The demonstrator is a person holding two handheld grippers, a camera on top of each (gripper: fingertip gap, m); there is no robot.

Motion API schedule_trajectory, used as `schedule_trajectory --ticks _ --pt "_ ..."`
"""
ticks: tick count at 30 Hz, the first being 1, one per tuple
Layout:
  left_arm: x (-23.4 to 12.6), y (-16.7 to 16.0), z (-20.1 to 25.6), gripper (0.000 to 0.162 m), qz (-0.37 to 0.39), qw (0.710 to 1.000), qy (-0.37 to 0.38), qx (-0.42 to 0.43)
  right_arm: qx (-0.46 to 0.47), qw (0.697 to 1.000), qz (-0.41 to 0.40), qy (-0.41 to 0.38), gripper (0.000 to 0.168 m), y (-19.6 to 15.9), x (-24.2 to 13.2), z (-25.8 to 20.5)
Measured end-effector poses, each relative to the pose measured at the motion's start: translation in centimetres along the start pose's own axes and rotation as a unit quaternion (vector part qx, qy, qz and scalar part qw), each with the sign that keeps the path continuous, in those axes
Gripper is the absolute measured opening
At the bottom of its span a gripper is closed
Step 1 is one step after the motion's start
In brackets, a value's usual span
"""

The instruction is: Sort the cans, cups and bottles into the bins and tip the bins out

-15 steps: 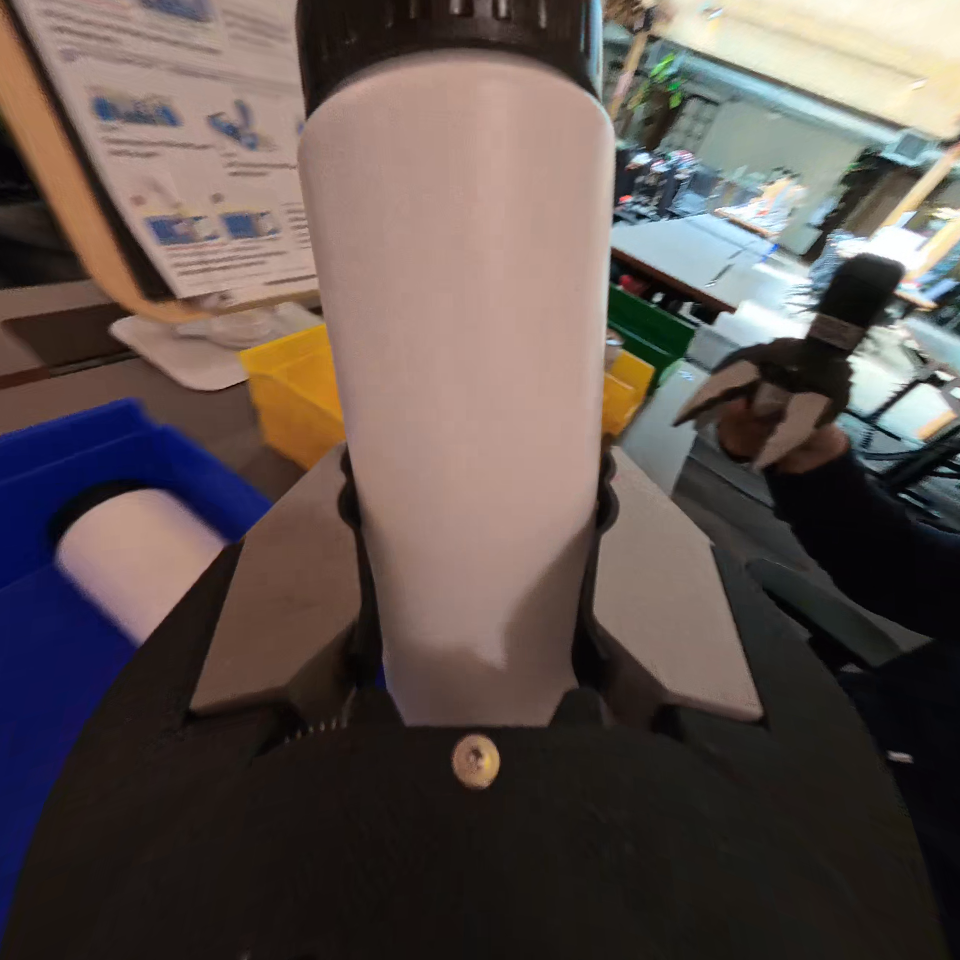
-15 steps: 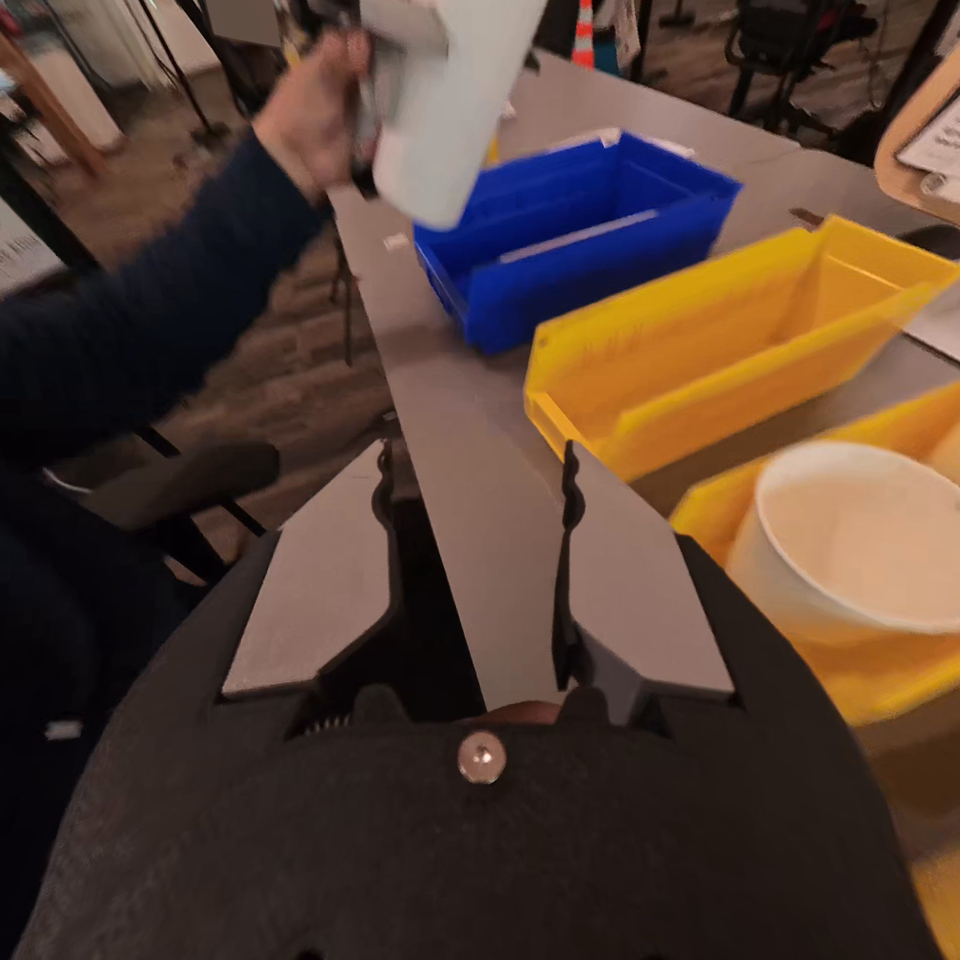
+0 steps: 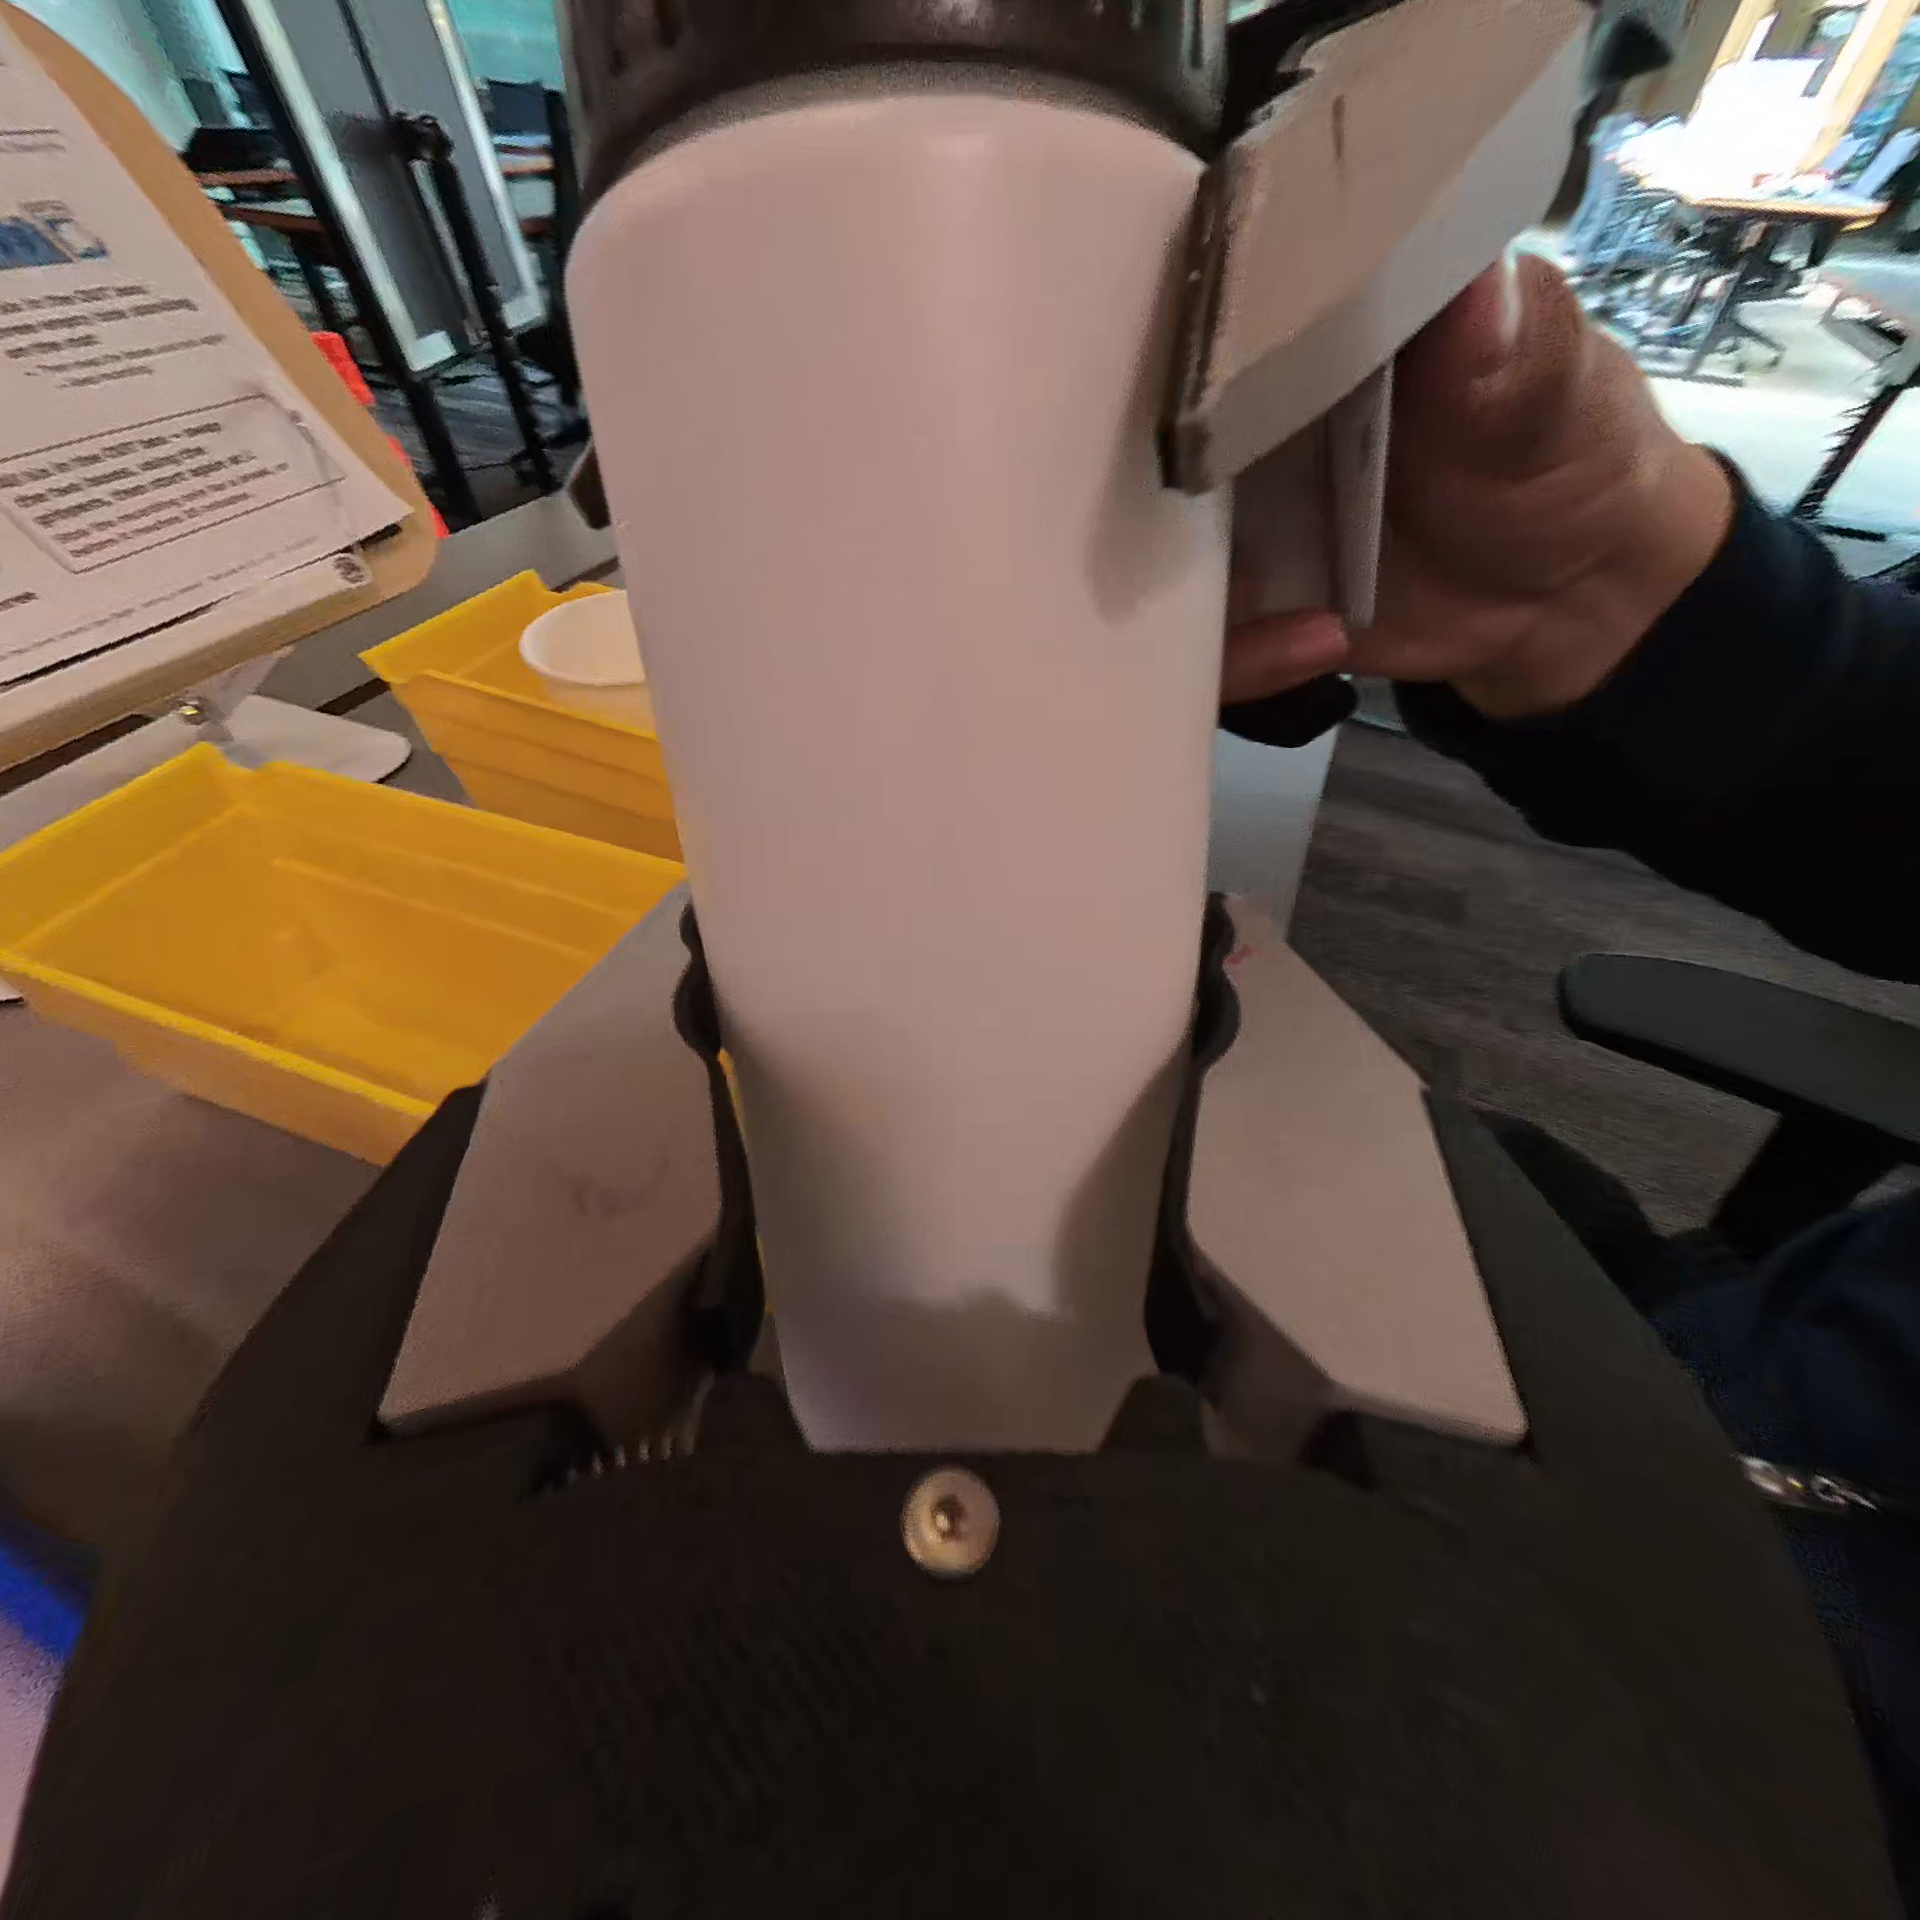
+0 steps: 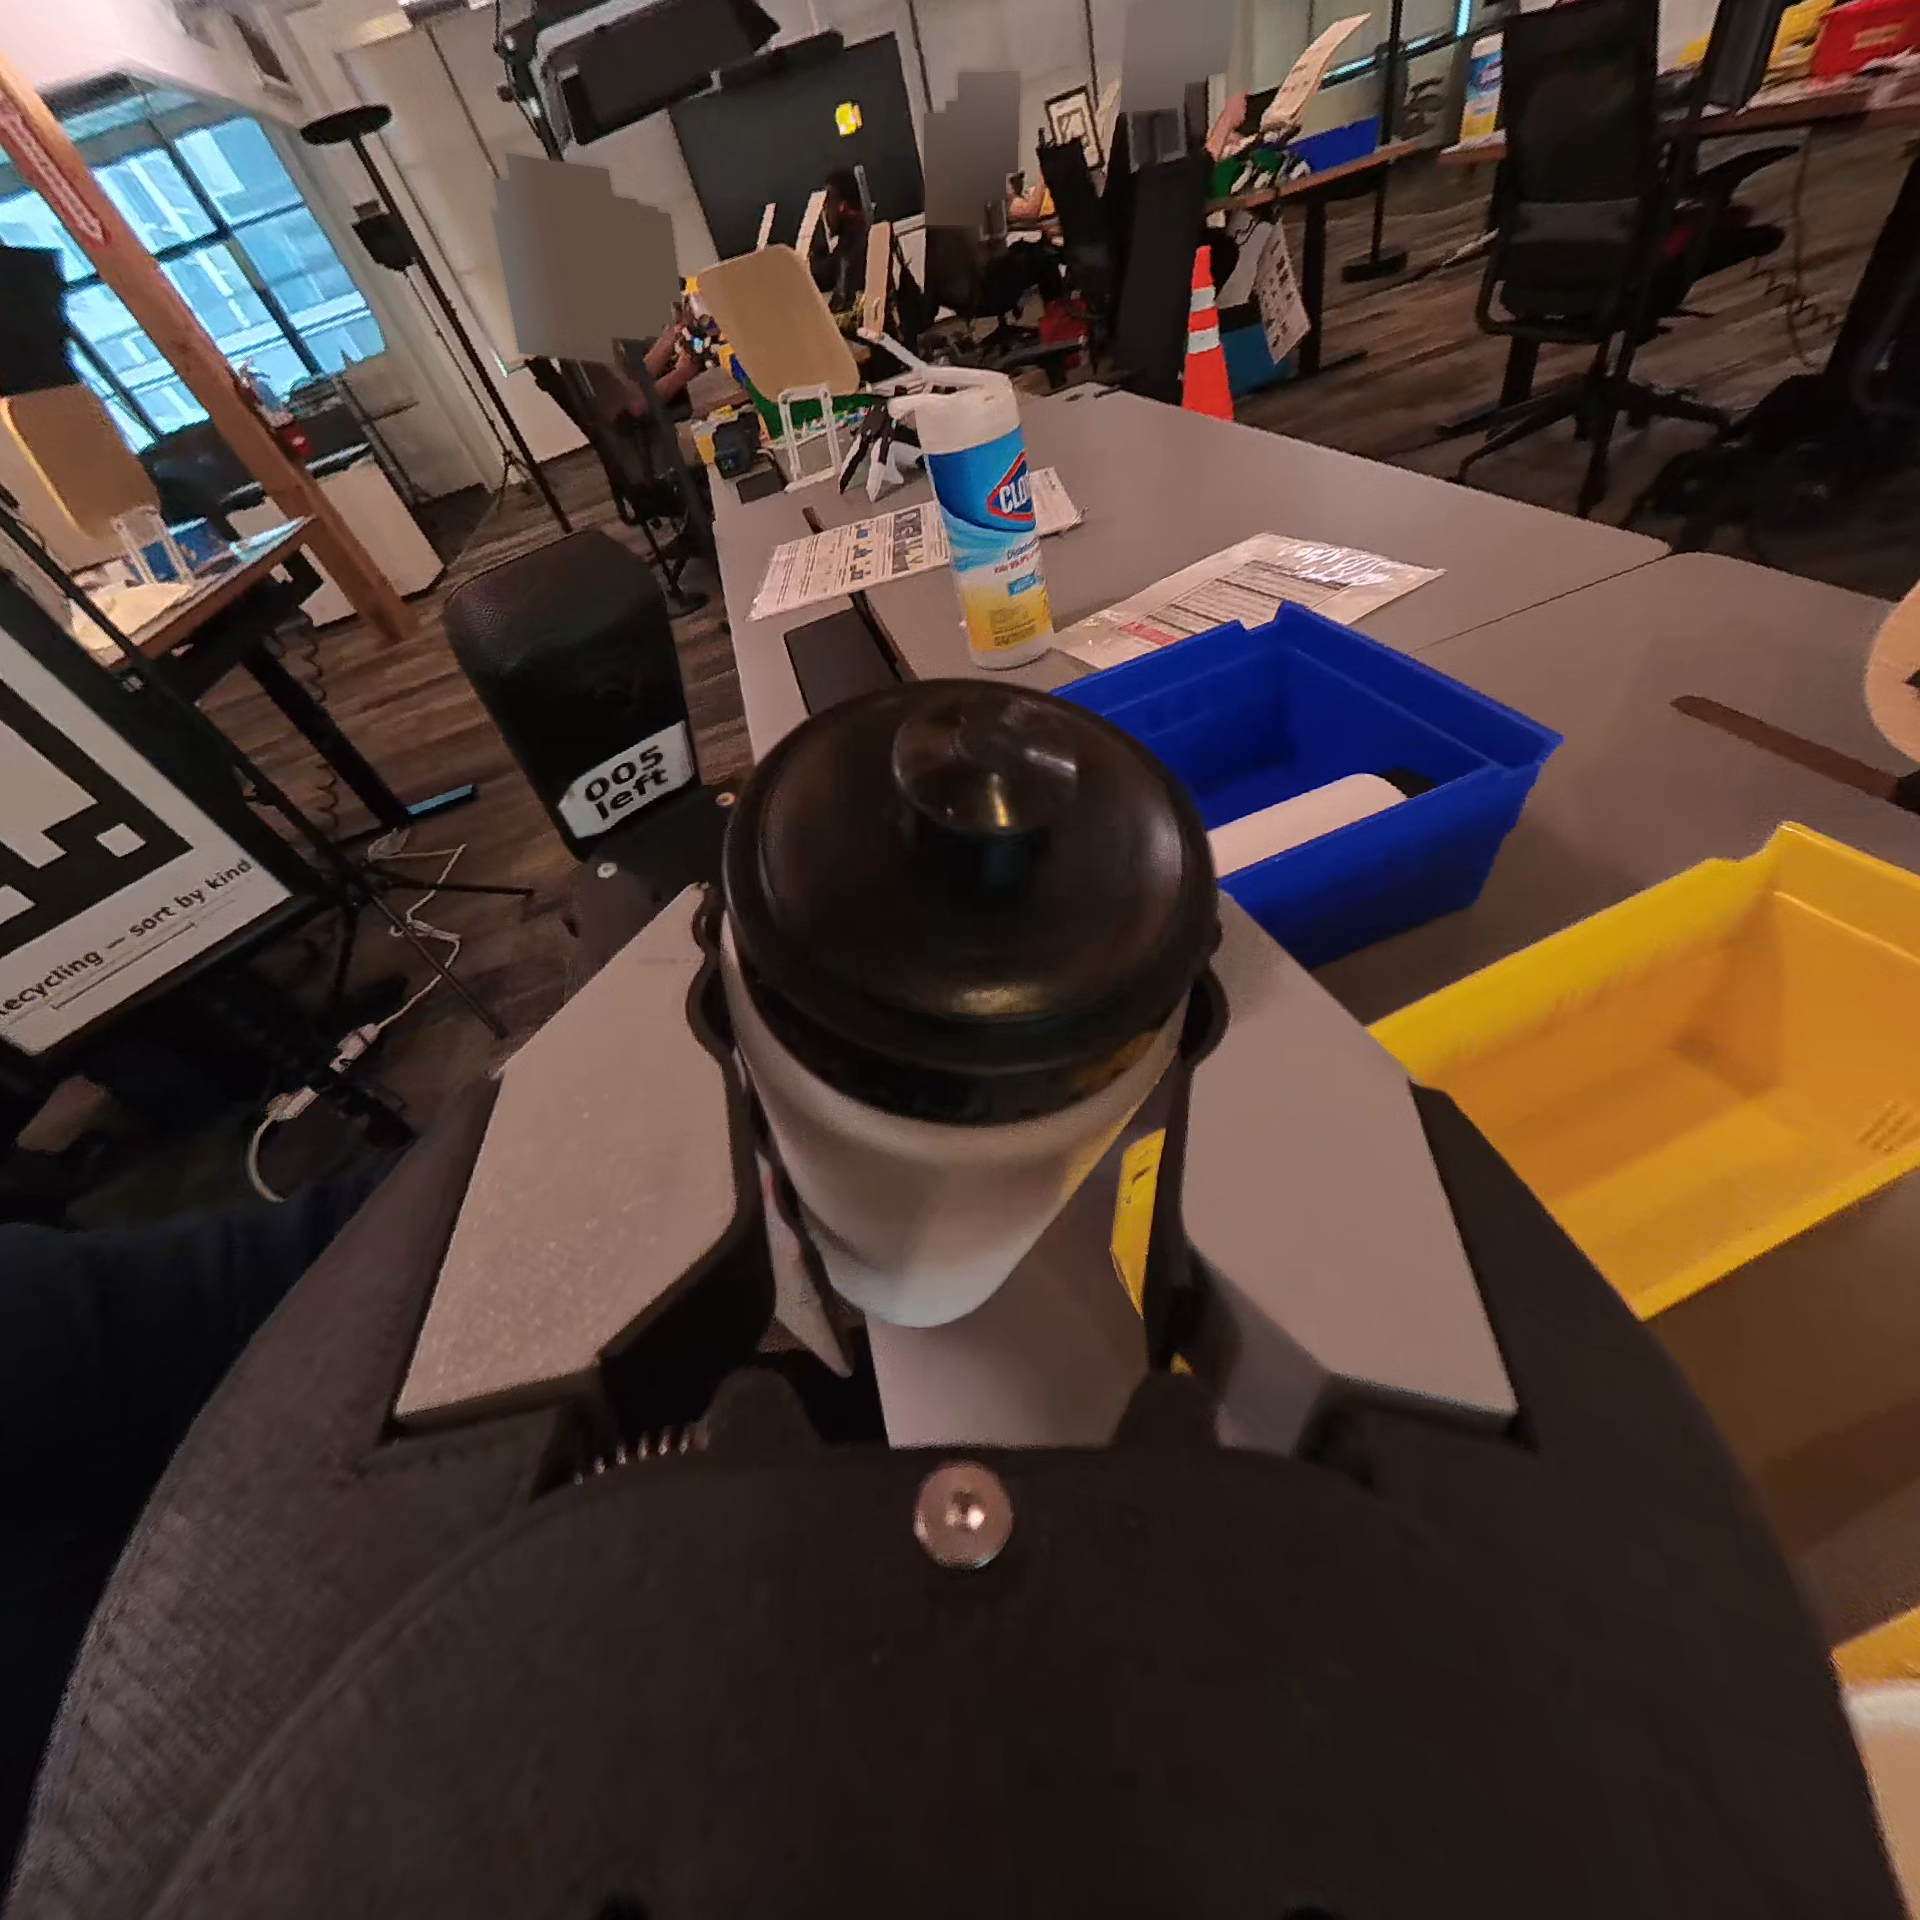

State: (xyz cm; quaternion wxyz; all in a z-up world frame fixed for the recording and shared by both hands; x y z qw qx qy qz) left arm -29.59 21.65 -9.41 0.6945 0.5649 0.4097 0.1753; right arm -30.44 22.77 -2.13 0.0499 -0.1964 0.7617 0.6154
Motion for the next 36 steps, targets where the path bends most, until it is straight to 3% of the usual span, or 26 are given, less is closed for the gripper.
schedule_trajectory --ticks 5,8,12,19,26,36 --pt "-0.8 0.3 -1.7 0.091 0.036 0.998 0.037 -0.029 0.016 0.999 -0.036 0.026 0.086 0.8 1.5 0.9" --pt "-1.9 1.0 -3.6 0.084 0.058 0.993 0.093 -0.044 0.019 0.999 -0.038 0.015 0.086 2.2 2.0 2.1" --pt "-4.2 0.7 -5.2 0.075 0.077 0.988 0.101 -0.085 0.014 1.000 -0.020 0.002 0.086 5.0 1.7 3.5" --pt "-9.0 -0.9 -8.4 0.071 0.063 0.974 0.185 -0.114 -0.044 0.982 -0.024 -0.181 0.086 8.0 1.5 12.4" --pt "-10.6 -1.0 -8.8 0.067 0.078 0.971 0.191 -0.121 -0.027 0.962 -0.042 -0.269 0.086 6.0 5.1 19.7" --pt "-13.2 -2.7 -10.7 0.066 0.080 0.959 0.222 -0.155 -0.028 0.948 -0.106 -0.298 0.086 1.6 8.2 23.8"
Point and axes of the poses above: each gripper's, where its closed fingertips meet, x out along the fingers, y out of its top, z = x × y across the jaws, the point moved 2 cm from there along -x, back along the fingers, and after that the axes turned 8 degrees about -z, right-handed, at the moved point
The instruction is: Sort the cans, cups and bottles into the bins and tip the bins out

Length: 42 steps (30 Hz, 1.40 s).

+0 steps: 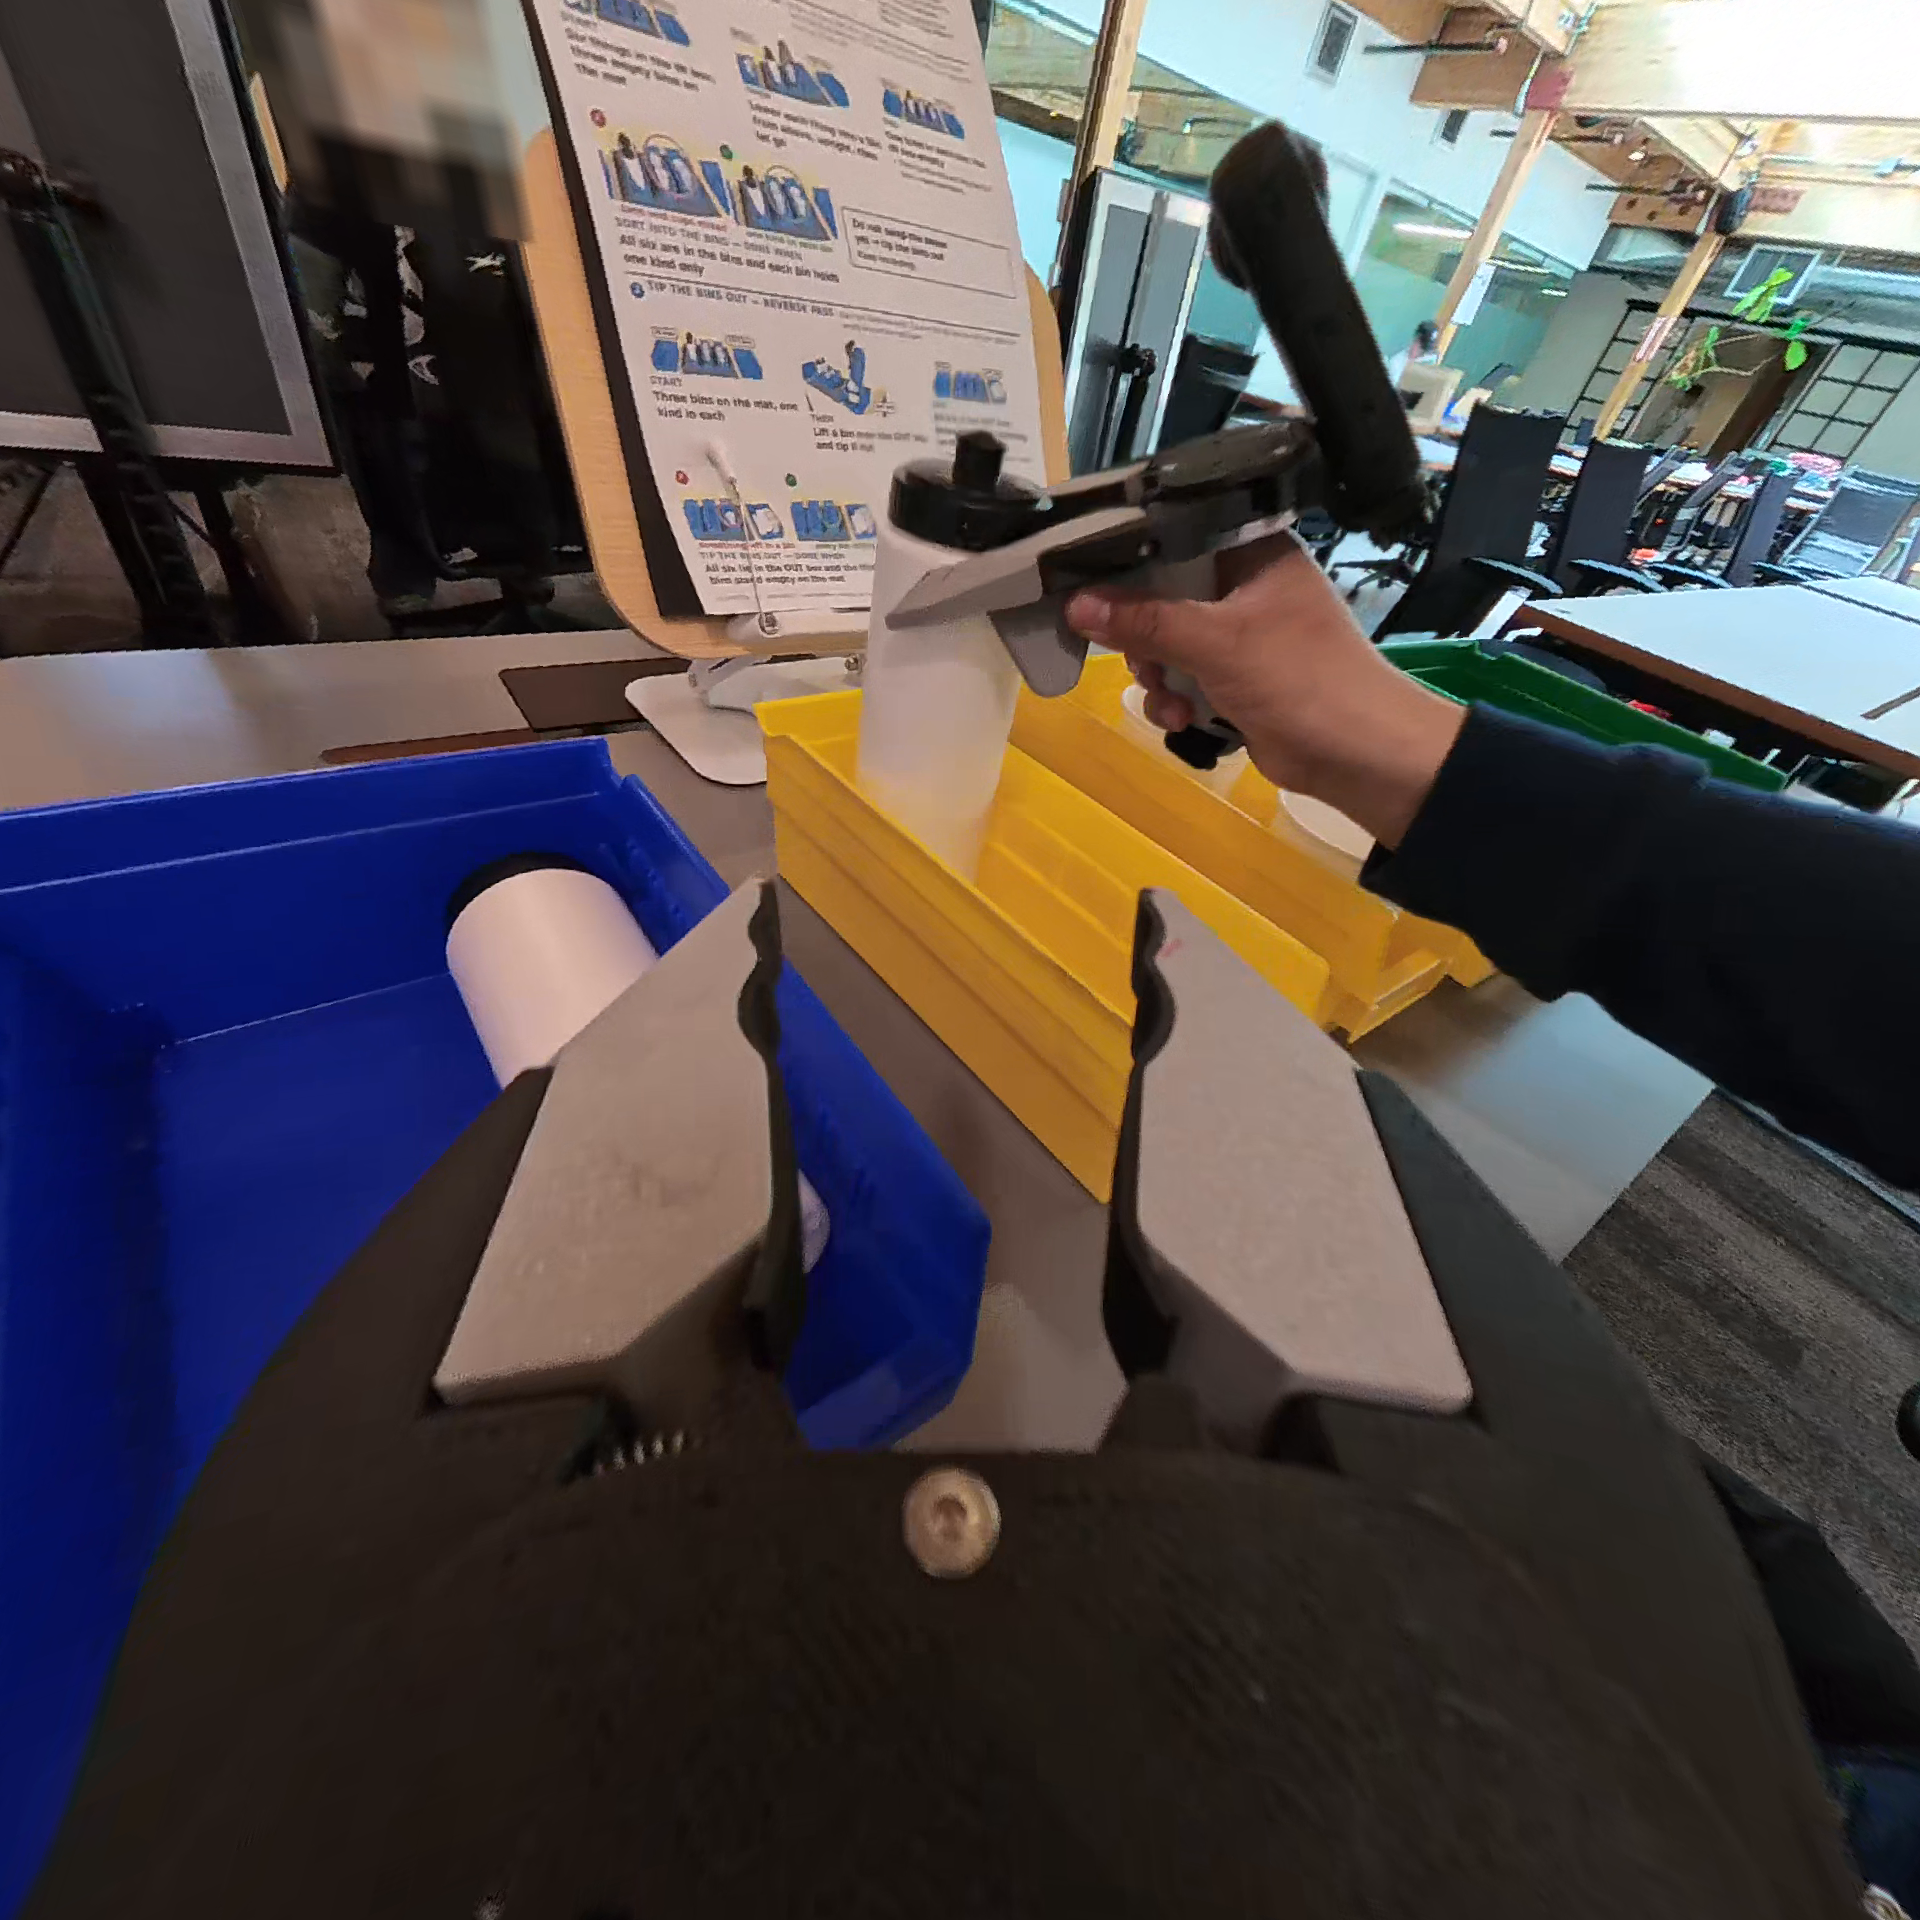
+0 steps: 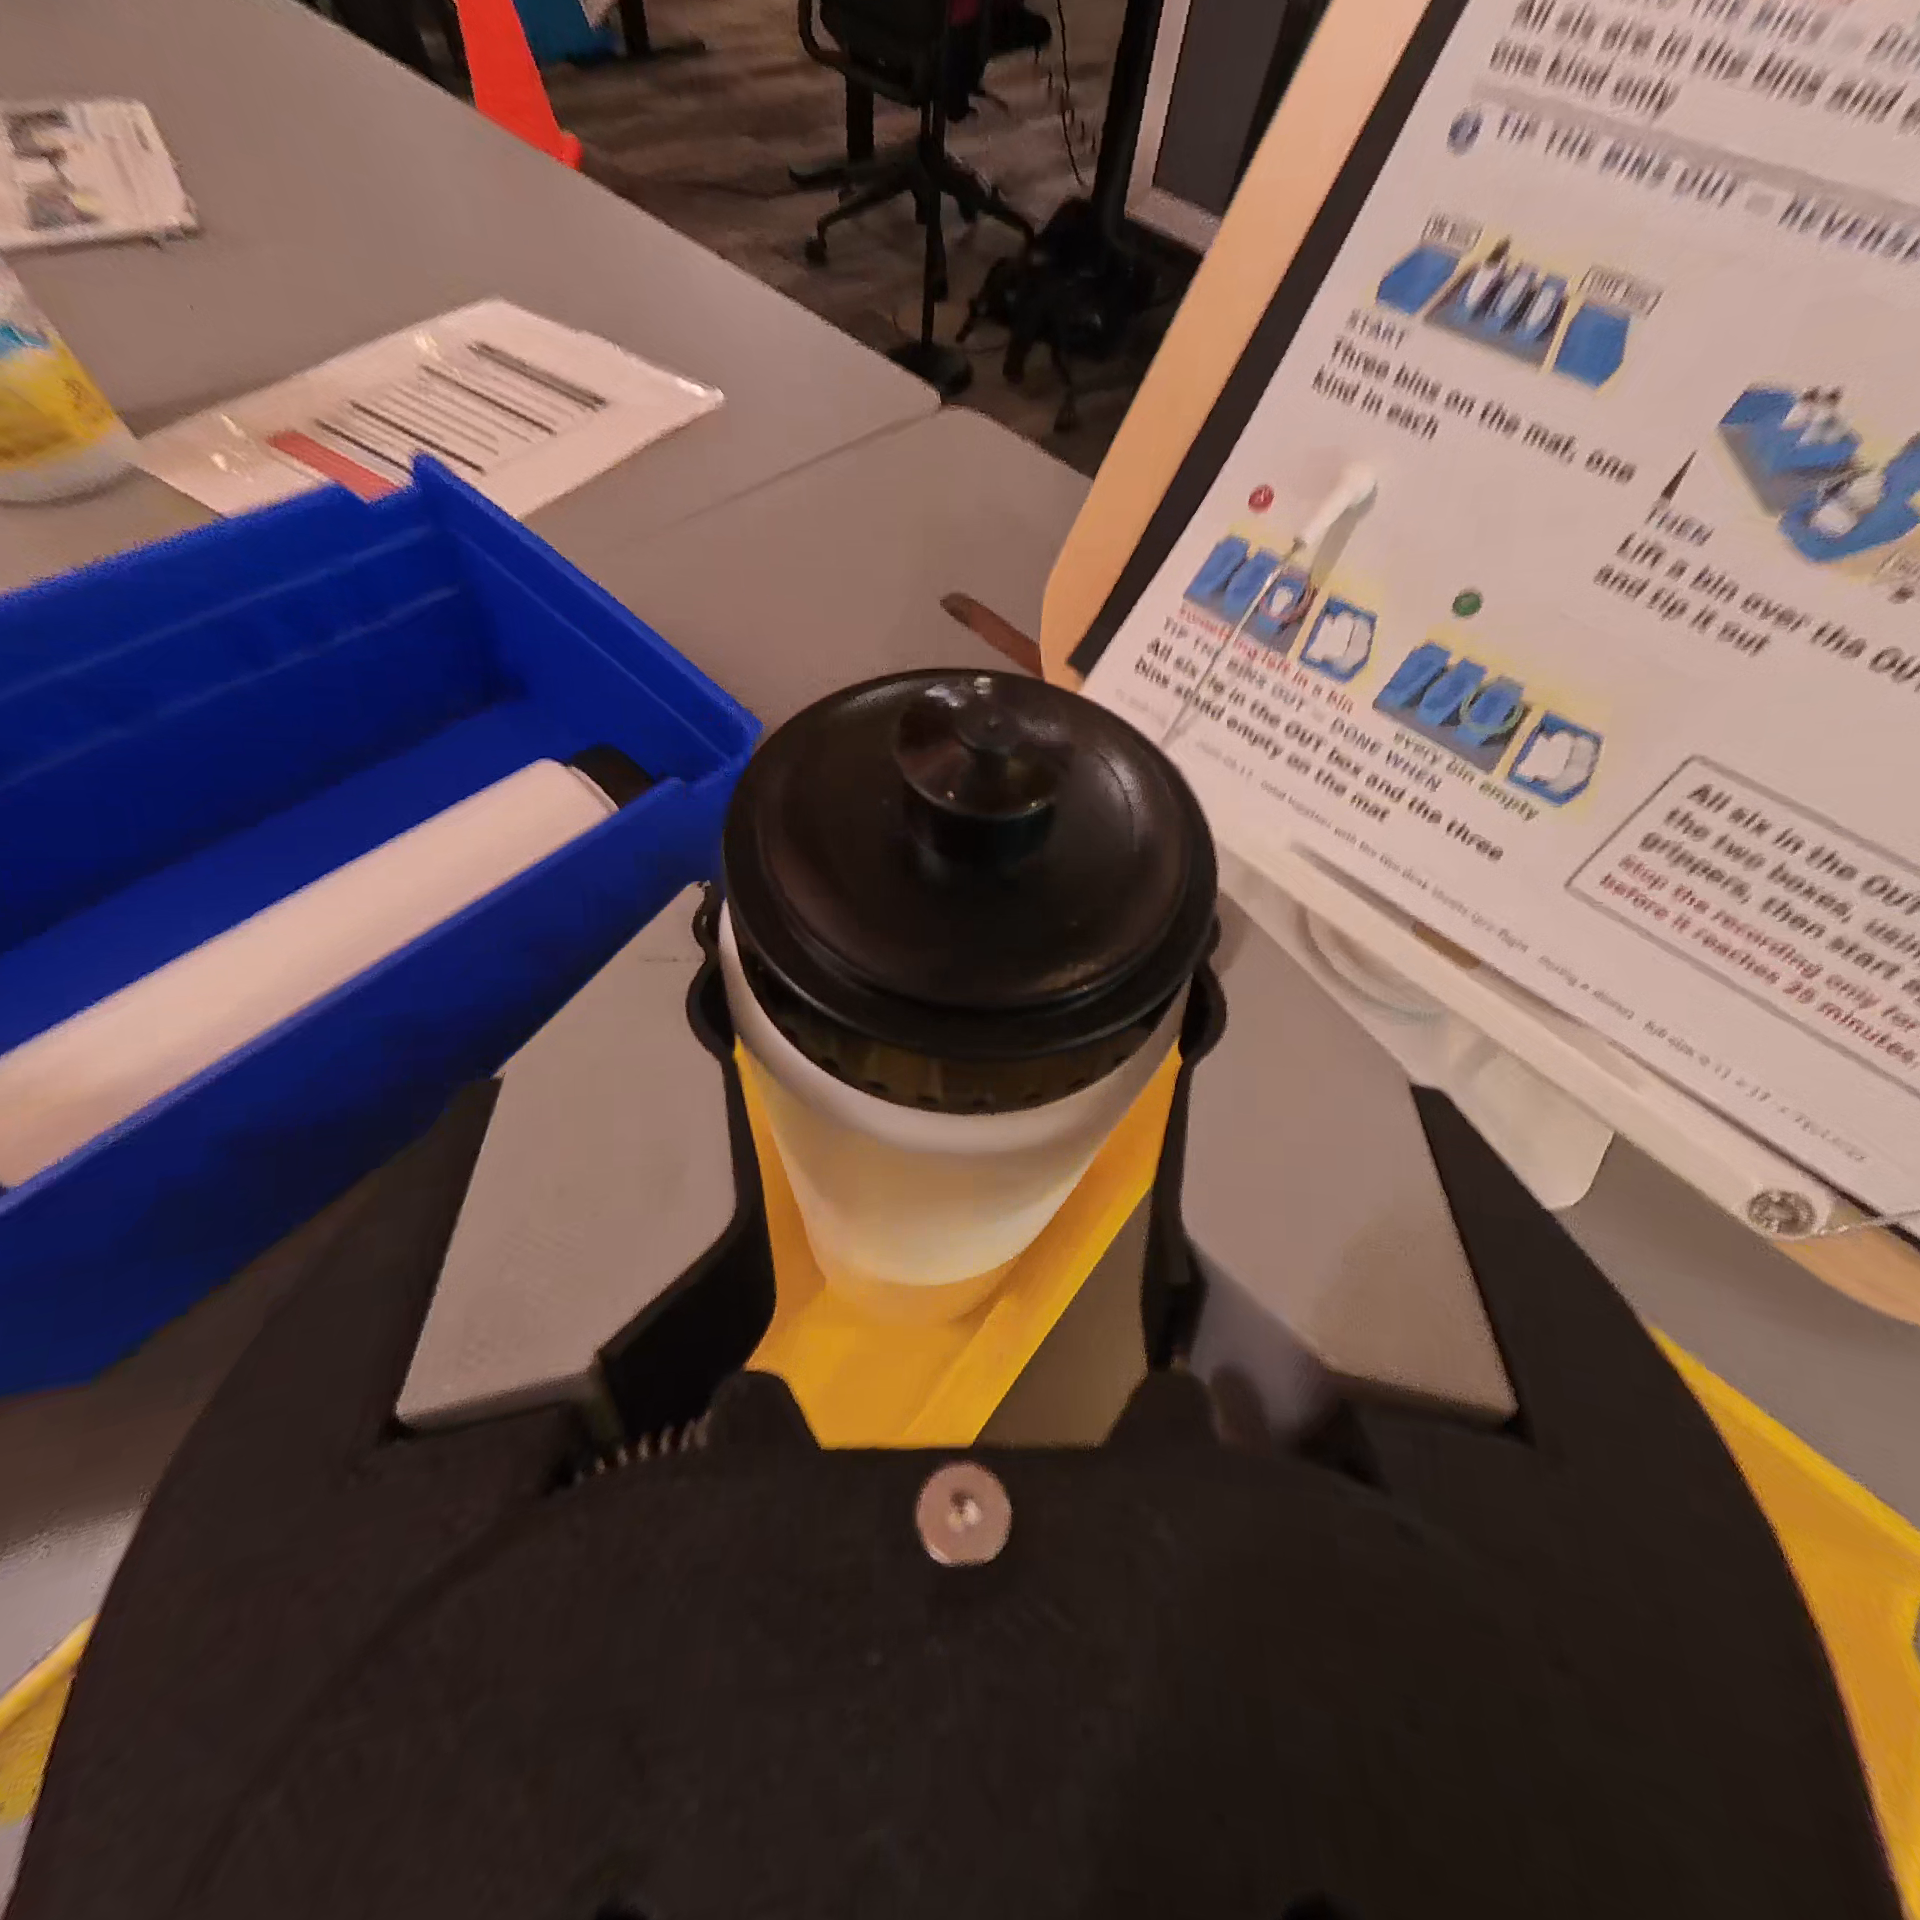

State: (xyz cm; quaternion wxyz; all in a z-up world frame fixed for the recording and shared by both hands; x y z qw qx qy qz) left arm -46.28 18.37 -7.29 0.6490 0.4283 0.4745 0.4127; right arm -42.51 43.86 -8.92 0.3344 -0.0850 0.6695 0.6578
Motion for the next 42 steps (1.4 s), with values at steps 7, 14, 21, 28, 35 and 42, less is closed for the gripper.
schedule_trajectory --ticks 7,14,21,28,35,42 --pt "0.4 -2.6 -3.6 0.070 -0.064 0.995 0.066 -0.029 0.023 1.000 0.008 -0.009 0.087 -1.7 0.6 0.2" --pt "2.8 -6.2 -7.7 0.077 -0.114 0.983 0.118 -0.082 0.074 0.994 0.081 -0.002 0.087 -0.5 -5.5 0.3" --pt "4.5 -7.8 -9.1 0.080 -0.170 0.971 0.152 -0.078 0.082 0.972 0.190 0.113 0.085 -4.3 -18.3 -3.6" --pt "9.5 -7.9 -11.6 0.074 -0.296 0.940 0.147 -0.088 0.074 0.971 0.194 0.120 0.080 -12.6 -26.2 -4.5" --pt "12.7 -10.8 -13.3 0.079 -0.418 0.884 0.094 -0.186 0.083 0.964 0.222 0.118 0.076 -16.5 -31.9 -4.5" --pt "11.9 -11.3 -13.1 0.079 -0.390 0.893 0.050 -0.220 0.080 0.961 0.228 0.134 0.071 -18.0 -33.4 -5.6"
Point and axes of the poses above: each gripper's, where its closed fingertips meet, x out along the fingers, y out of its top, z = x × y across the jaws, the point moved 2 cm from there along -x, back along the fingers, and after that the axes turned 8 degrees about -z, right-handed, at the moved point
